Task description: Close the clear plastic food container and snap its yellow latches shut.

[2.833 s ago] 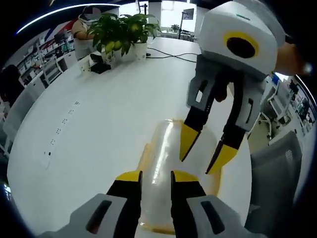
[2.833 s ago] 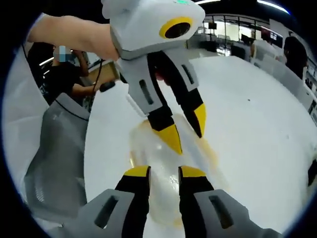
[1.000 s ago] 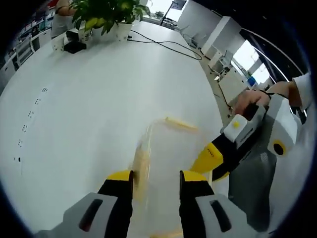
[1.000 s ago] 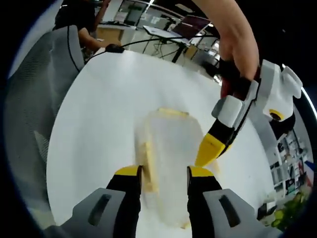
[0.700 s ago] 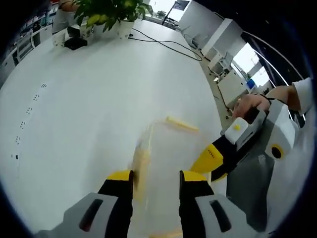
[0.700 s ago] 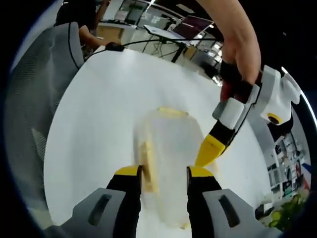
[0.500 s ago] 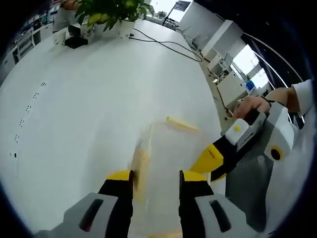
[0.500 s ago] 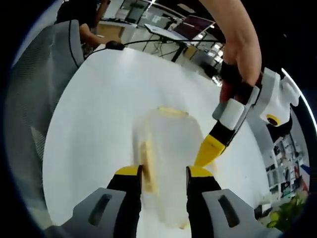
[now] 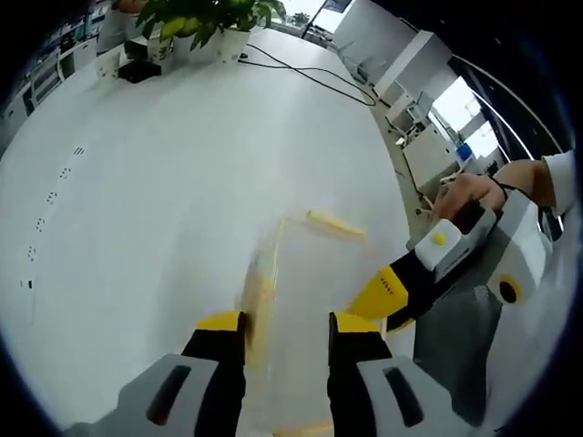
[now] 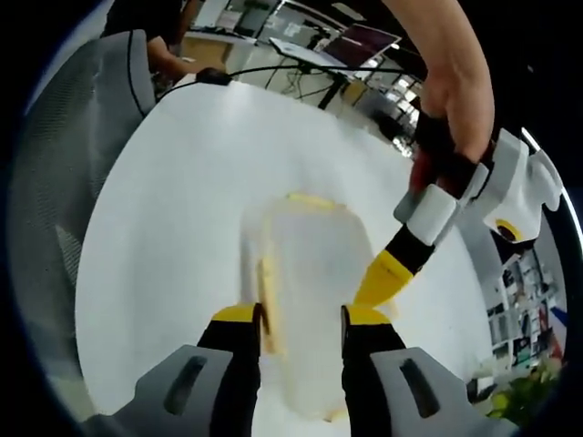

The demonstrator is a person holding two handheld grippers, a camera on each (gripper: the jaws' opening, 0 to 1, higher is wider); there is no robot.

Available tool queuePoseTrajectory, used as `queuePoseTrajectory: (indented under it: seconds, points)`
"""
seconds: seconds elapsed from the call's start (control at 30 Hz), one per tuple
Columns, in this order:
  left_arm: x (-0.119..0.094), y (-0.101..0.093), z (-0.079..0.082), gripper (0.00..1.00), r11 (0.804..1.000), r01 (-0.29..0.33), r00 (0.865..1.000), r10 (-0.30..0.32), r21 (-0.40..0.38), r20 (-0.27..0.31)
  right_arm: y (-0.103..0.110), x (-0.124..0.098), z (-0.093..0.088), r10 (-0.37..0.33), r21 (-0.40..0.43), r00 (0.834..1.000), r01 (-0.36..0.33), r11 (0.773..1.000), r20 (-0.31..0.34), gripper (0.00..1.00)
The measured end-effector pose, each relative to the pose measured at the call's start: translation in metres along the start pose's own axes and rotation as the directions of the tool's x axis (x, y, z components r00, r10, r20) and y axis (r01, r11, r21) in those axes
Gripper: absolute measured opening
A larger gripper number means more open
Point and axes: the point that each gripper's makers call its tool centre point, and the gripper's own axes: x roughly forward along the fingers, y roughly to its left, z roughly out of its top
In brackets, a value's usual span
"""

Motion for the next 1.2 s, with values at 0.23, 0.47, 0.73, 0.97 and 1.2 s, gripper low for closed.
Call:
queuePoseTrajectory:
  seconds: [0.23, 0.47, 0.73, 0.97, 1.2]
  points:
    - [0.003, -0.002, -0.002, 0.28, 0.999, 0.040, 0.999, -0.041, -0.033, -0.011, 0.002, 0.001, 0.000, 0.004, 0.008, 1.000, -0.004, 1.000, -0.002, 0.30]
    - [0.005, -0.003, -0.002, 0.27, 0.996, 0.071, 0.997, -0.071, -0.047, -0.004, 0.003, 0.001, -0.003, 0.008, 0.017, 1.000, -0.008, 1.000, 0.003, 0.30]
    - [0.004, -0.004, -0.002, 0.29, 0.996, 0.052, 0.999, -0.051, -0.079, 0.010, 0.003, 0.000, -0.001, -0.002, 0.004, 1.000, 0.002, 1.000, 0.002, 0.32]
    - [-0.003, -0.008, -0.004, 0.32, 0.997, 0.013, 0.996, -0.007, -0.078, 0.086, 0.003, -0.002, 0.003, 0.017, 0.043, 1.000, -0.017, 0.999, -0.004, 0.33]
    - [-0.021, -0.004, 0.002, 0.32, 0.995, -0.036, 0.974, 0.055, -0.089, 0.222, -0.001, -0.016, 0.004, 0.011, 0.121, 1.000, -0.011, 0.993, -0.001, 0.33]
